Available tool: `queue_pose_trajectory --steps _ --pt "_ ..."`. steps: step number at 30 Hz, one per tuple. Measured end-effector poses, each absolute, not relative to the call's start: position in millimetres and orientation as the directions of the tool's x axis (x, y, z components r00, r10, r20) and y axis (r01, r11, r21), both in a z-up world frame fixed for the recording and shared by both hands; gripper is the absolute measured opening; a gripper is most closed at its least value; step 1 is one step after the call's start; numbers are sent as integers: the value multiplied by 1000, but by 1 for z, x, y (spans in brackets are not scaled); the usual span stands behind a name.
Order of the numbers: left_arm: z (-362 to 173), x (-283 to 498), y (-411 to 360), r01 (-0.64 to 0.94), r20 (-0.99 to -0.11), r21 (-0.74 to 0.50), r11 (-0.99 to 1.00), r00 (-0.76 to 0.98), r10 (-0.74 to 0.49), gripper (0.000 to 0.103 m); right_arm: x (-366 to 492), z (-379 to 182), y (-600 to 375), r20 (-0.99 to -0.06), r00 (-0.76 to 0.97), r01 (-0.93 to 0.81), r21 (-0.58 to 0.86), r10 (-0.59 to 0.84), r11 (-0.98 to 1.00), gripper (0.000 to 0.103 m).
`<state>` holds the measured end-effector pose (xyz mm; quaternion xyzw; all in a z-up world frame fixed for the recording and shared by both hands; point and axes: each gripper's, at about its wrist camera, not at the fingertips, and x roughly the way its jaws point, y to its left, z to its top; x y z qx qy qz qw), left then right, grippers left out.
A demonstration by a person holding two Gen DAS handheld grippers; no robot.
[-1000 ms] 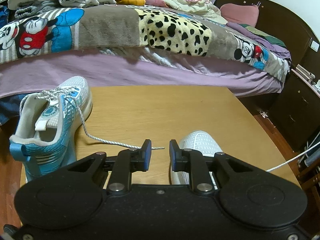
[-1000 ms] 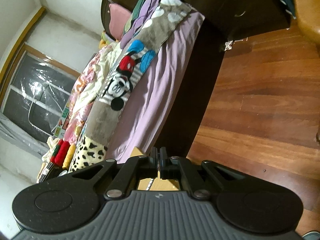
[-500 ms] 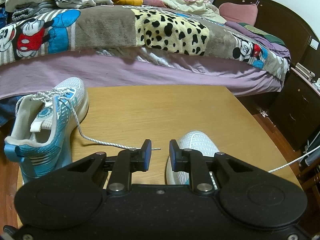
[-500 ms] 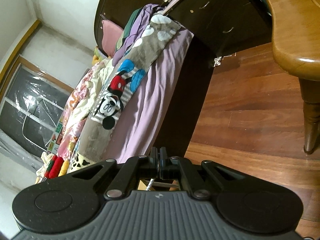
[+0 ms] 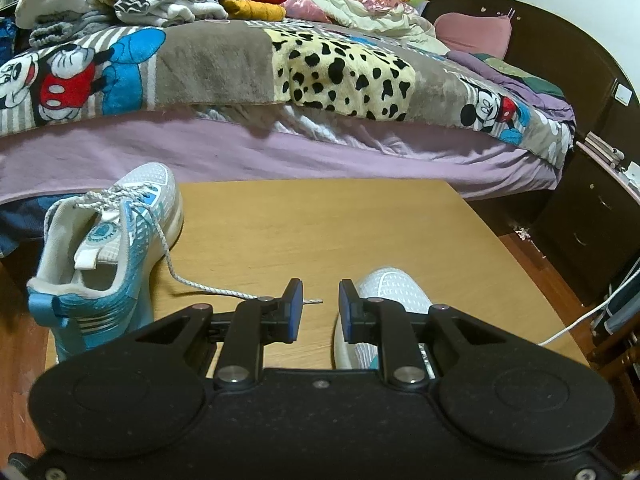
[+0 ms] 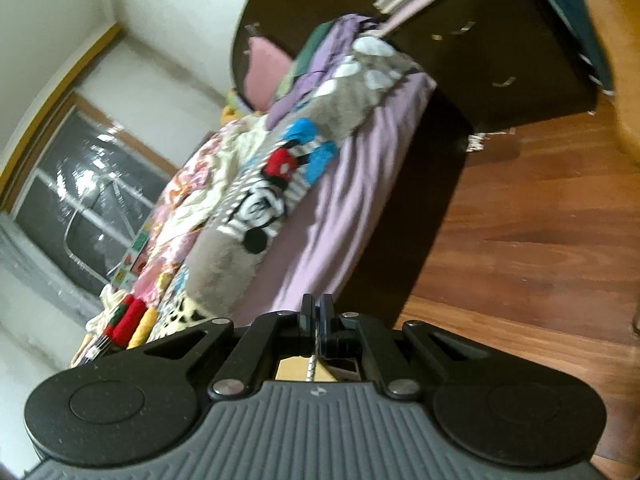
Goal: Lace up shoes with both hands
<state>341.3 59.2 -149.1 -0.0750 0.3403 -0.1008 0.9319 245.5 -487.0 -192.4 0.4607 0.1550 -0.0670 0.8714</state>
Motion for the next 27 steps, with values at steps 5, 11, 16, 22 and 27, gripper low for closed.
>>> queue_pose_trajectory --steps 5,11,16,22,27 --pt "-144 336 60 154 -609 -224 962 749 -262 22 262 -181 -453 -314 944 191 772 103 606 4" --pt "-139 330 56 186 -597 -226 956 749 -287 22 285 -173 -399 -328 918 105 743 223 661 4" --pt "-136 325 48 230 -588 -234 945 740 -326 22 298 -170 -342 -349 876 17 714 334 700 4" --pt "-133 315 30 323 -580 -233 917 711 -398 22 309 -176 -278 -388 777 -98 703 495 705 4" --pt "-131 308 15 408 -571 -231 883 678 -462 22 314 -184 -238 -410 690 -166 713 597 681 4"
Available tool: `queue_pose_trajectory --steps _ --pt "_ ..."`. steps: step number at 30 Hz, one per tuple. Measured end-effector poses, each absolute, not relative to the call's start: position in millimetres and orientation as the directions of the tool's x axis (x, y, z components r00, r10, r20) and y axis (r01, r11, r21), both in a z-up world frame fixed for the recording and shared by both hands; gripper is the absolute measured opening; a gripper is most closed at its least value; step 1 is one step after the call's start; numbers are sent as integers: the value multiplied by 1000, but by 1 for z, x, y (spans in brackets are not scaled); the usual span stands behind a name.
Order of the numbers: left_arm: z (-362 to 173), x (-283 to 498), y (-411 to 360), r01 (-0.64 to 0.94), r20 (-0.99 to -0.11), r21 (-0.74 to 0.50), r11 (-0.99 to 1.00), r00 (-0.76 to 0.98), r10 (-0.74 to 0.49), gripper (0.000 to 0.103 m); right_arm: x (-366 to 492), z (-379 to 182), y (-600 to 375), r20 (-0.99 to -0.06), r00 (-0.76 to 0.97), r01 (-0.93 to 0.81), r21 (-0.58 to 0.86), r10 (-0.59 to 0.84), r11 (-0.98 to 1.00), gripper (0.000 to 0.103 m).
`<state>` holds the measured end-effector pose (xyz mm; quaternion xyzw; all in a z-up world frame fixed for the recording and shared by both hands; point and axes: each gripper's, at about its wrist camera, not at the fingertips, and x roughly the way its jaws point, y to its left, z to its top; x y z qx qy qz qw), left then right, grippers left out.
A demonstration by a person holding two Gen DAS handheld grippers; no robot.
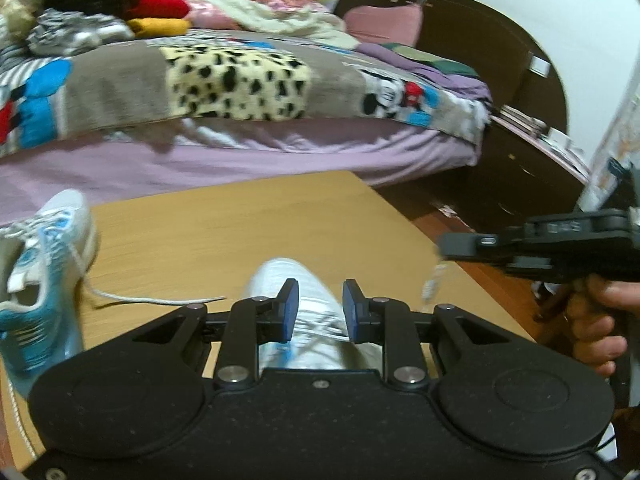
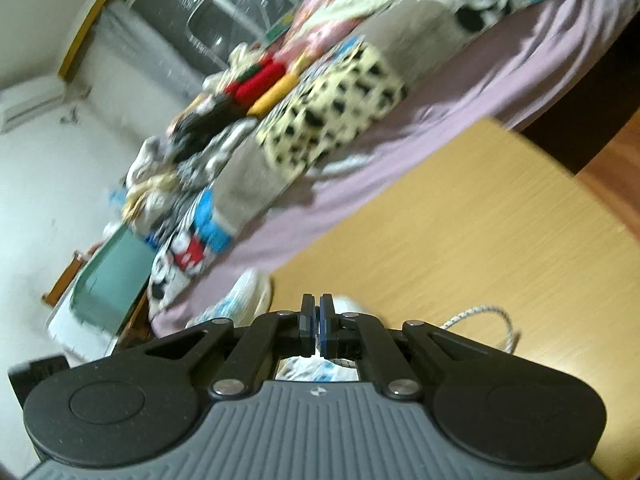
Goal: Lace up shoes with both hands
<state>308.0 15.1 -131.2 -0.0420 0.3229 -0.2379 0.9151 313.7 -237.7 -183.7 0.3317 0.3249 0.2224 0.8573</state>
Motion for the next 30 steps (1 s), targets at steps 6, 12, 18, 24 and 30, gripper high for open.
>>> queue_pose_trajectory --steps 6,12,18,24,30 --pt "-132 303 4 474 -565 -254 843 635 -527 22 315 -185 -211 -410 619 -211 735 670 645 4" --pt "-133 301 -2 508 -575 -251 824 607 -549 22 312 -187 -195 -412 569 -260 730 711 632 4" --pt "-135 302 -4 512 -579 -237 826 608 -543 19 309 -180 -189 -397 549 -302 726 735 618 5" --pt "-138 309 8 442 -561 -321 838 624 -544 2 308 -178 -191 -371 536 -324 739 758 590 7" --pt "-145 320 36 304 -484 -568 765 628 -609 2 309 -170 -198 -379 546 -385 678 747 626 29"
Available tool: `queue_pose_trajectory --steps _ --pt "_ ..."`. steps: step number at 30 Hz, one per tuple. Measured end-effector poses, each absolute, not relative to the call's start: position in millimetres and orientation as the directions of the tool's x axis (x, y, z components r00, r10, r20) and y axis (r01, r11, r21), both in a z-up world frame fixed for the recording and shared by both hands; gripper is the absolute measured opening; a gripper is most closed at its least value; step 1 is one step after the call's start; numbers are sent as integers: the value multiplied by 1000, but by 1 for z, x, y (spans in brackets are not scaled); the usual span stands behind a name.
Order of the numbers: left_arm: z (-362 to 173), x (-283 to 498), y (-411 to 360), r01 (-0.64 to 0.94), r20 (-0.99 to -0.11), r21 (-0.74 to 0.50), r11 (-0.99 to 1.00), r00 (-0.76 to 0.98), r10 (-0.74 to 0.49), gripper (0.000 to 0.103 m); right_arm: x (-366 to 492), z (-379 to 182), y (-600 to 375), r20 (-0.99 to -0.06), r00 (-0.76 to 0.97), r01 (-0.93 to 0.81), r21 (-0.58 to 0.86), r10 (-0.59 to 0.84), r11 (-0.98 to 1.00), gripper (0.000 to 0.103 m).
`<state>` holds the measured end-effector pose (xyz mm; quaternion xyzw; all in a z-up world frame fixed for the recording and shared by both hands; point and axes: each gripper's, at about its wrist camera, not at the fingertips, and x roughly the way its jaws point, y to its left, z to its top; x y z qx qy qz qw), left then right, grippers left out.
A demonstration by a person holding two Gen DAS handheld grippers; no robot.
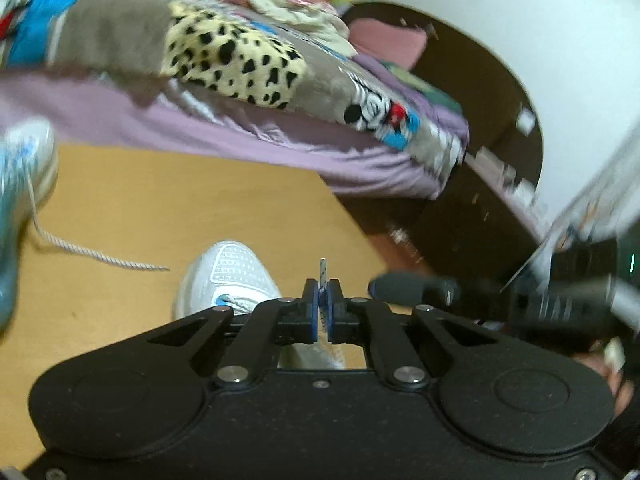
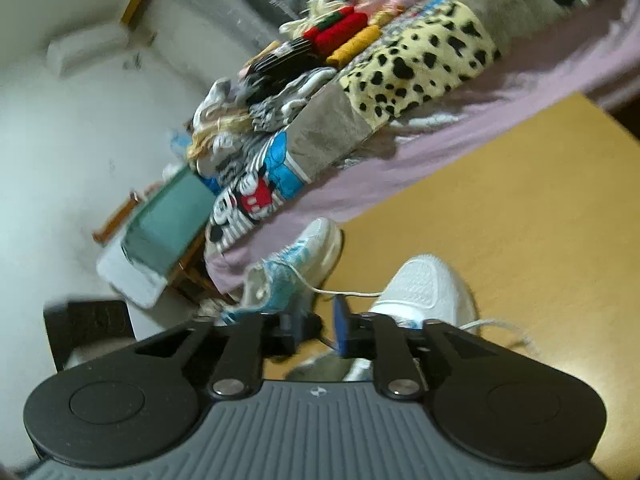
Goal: Lace up shoes with both hands
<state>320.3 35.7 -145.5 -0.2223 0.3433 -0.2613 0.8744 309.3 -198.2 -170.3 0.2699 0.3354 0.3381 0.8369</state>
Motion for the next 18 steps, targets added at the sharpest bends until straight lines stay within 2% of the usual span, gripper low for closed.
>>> queue_pose_trajectory --steps 3,5,12,14,15,16,18 --pt "-148 323 41 273 -447 -650 709 617 -647 2 303 -162 -185 -450 548 -488 512 705 707 32" --pt "-146 323 39 279 -443 -659 698 606 -661 2 297 -158 -172 -493 562 -549 378 664 746 32" --pt "-145 323 31 307 -440 -673 673 566 -697 2 279 -156 -141 -541 607 -652 81 582 754 31" --pt "-145 323 30 316 -437 -675 667 557 -706 2 276 -157 -135 -547 608 -669 39 576 743 27" --pt "-145 324 30 320 -436 -676 664 552 -710 2 276 -157 -135 -549 602 -672 45 580 739 11" --pt "-145 324 32 313 -431 -682 661 558 -709 3 277 -158 -135 -550 596 -675 52 585 736 4" --pt "-145 325 37 291 -415 -704 648 571 -708 10 278 -158 -135 -554 592 -674 57 585 736 4"
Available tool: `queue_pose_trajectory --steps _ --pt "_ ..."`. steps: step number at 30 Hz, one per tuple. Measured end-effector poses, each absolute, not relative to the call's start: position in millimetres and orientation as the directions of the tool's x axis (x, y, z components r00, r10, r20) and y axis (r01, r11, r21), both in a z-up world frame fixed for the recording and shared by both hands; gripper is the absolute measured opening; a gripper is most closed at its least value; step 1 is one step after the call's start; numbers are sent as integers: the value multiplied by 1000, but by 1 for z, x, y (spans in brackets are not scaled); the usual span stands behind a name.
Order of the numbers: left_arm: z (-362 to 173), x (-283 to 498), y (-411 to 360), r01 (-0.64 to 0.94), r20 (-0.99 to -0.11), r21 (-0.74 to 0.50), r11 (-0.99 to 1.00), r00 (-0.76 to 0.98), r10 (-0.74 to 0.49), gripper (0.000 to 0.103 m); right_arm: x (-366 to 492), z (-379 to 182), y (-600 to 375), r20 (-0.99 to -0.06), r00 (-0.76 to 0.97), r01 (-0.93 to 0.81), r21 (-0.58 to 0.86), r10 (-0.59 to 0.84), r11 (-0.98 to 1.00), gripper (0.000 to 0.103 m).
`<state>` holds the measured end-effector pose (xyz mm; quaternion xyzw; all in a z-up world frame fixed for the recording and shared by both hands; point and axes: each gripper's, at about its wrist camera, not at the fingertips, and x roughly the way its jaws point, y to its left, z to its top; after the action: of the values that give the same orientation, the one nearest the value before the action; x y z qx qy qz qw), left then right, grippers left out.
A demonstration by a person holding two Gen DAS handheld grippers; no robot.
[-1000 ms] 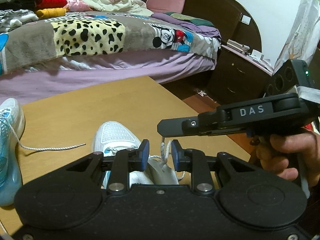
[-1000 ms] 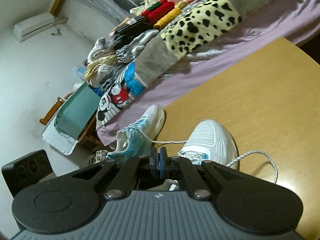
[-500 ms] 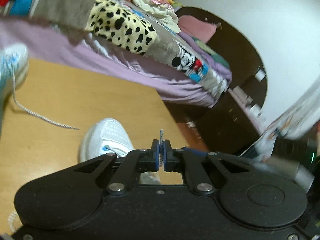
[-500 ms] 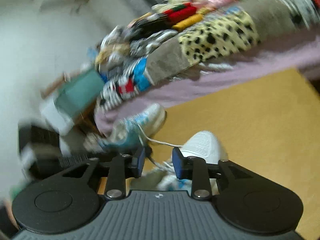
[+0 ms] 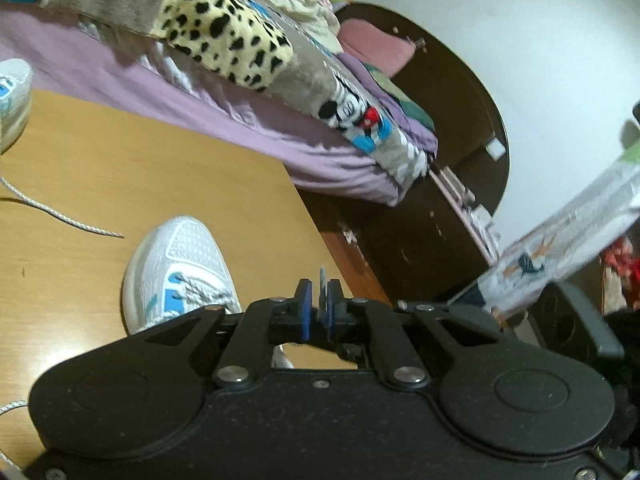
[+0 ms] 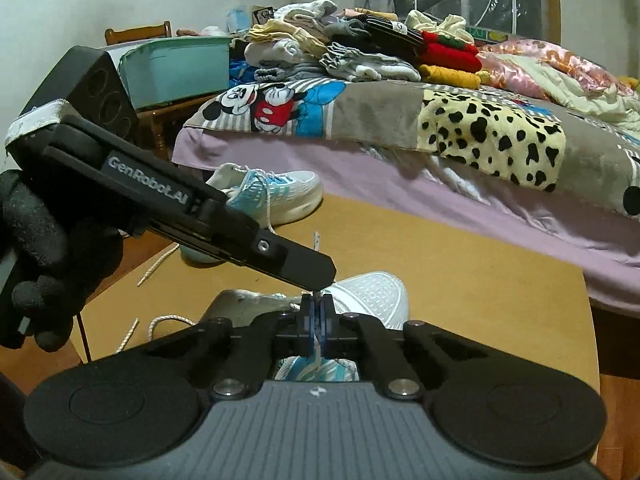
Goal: Lace up shoes with both hands
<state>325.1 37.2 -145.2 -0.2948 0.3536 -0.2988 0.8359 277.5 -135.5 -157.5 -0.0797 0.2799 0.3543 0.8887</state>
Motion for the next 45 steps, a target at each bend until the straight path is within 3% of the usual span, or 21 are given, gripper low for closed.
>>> queue_pose_trajectory --steps 1,6,8,13,17,26,33,36,38,45 --pt "-146 325 40 277 -407 -717 639 578 -707 17 277 -158 -135 -555 591 -676 55 585 735 4" --pt "-148 326 40 277 -403 -723 633 575 -712 18 273 -158 -131 -562 595 -688 14 575 725 4" --pt "-147 325 38 286 -406 -712 641 577 -708 0 272 -158 -131 -560 594 -690 13 577 723 4" --pt "-147 324 35 293 -416 -691 661 587 -695 0 271 -158 -131 -564 590 -690 20 578 724 5" --pt "-149 324 33 295 -429 -678 673 585 -688 0 269 -156 -131 -554 598 -683 27 580 730 19" --pt "-149 324 32 302 -432 -676 673 577 -693 0 272 -154 -135 -545 593 -694 27 592 720 17" --pt "-146 325 31 314 -430 -670 672 575 -697 0 273 -156 -137 -549 586 -695 38 596 718 5" --pt "-143 325 37 312 -433 -657 686 589 -682 10 273 -155 -139 -541 584 -692 57 605 719 4" --pt "-141 325 42 308 -436 -645 699 603 -668 22 274 -155 -141 -544 591 -682 57 596 729 4" --pt "-131 313 34 432 -556 -381 817 599 -576 22 283 -157 -159 -560 629 -616 63 539 785 4"
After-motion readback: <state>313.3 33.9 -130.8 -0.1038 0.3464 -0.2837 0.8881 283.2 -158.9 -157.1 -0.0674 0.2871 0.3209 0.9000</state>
